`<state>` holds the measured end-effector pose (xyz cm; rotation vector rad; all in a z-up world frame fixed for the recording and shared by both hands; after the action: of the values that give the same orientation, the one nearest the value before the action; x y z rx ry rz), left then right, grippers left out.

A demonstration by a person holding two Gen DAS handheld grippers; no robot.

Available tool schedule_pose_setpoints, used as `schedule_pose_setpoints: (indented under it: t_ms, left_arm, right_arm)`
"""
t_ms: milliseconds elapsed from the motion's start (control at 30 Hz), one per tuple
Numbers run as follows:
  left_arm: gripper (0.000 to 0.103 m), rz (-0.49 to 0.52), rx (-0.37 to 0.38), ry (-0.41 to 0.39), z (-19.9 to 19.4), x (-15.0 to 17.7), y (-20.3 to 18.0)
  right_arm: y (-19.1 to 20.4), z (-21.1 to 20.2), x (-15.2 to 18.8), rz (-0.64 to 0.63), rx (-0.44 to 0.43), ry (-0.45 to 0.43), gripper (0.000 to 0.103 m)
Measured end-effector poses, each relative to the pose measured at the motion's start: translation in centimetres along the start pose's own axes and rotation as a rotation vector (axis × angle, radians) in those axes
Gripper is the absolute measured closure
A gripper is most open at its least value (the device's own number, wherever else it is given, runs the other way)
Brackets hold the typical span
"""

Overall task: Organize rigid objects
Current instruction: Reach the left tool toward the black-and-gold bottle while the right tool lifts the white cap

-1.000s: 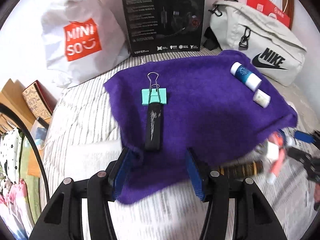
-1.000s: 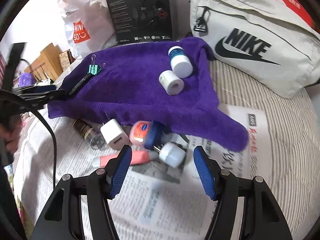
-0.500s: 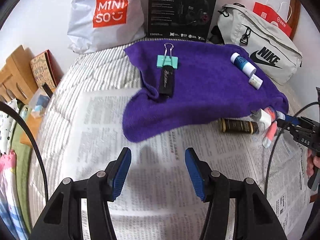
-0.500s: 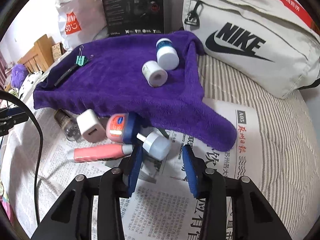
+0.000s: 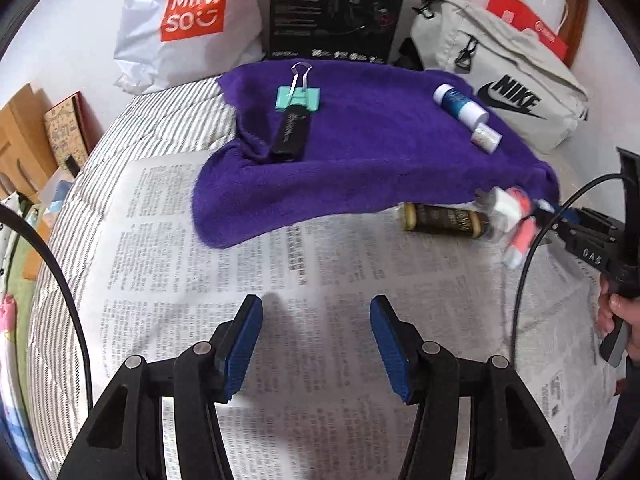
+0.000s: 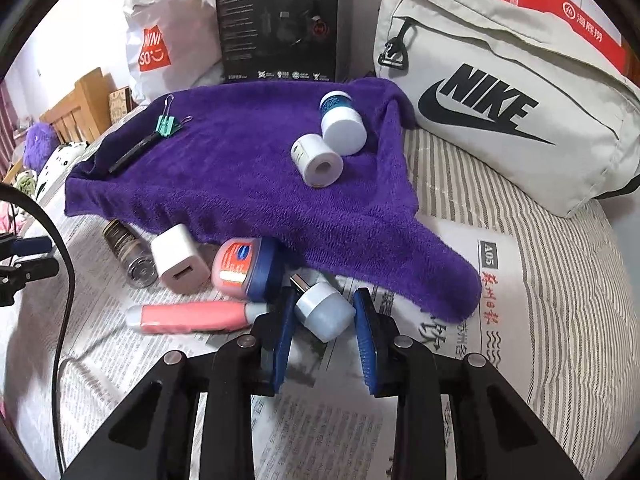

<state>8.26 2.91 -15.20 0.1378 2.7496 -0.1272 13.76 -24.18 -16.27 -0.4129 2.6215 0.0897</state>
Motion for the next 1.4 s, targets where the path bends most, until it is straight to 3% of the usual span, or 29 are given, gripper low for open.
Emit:
schedule_pose_setpoints:
  t_ms: [333,500,667,833,1067,1200,1400]
  left_arm:
    - [0.049,0.095,0.064,-0.040,-0.7,-1.4,-3.6]
    - [0.049,0.143,0.109,-0.039,-0.4,-2.2,-6.4]
    - [0.049,0.192,0.082,-0.036,0.3,-3.1,-7.7]
    - [0.049,0.239,0.151,-0.048,0.0,-4.0,-10.0]
    - [0.049,0.313,0.127,-0.017,1.6,-4.8,-12.9]
    - [0.056,0.342,0.123,-0.011,2.2,-5.0,-13.9]
    - [0.085,0.385,0.106,-0.016,2.3,-5.5,-14.4]
  right_arm:
    - [-0.3,-2.2,4.6,0.035,0.001,0.026,0.073]
    - [-0.3,-2.3,5.2,0.053,0.008,-0.034,0.073]
    - [-0.6,-2.5,5.3,0.055,-0.012,-0.031,0.073]
    - [-1.4,-3.1,6.3,0.068,-0.022,-0.020,0.073]
    - [-2.5,-3.9,7.6,0.073,-0.013,0.003,0.073]
    - [-2.5,-4.0,7.8,0.075,-0.021,-0.002,0.073]
    - [-2.6,-3.9,7.8,0.076,-0.034,-0.001,0.073]
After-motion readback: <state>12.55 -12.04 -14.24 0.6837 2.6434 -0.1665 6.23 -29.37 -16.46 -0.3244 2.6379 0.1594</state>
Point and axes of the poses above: each gripper's, at about its wrist camera, not at the fingertips, and z roughly the way its jaws point, y to its left, x to its underside, the point moved 6 cm from there along z, roughly the way its jaws point, and after that the axes turned 10 degrees about y, right-handed, at the moved point
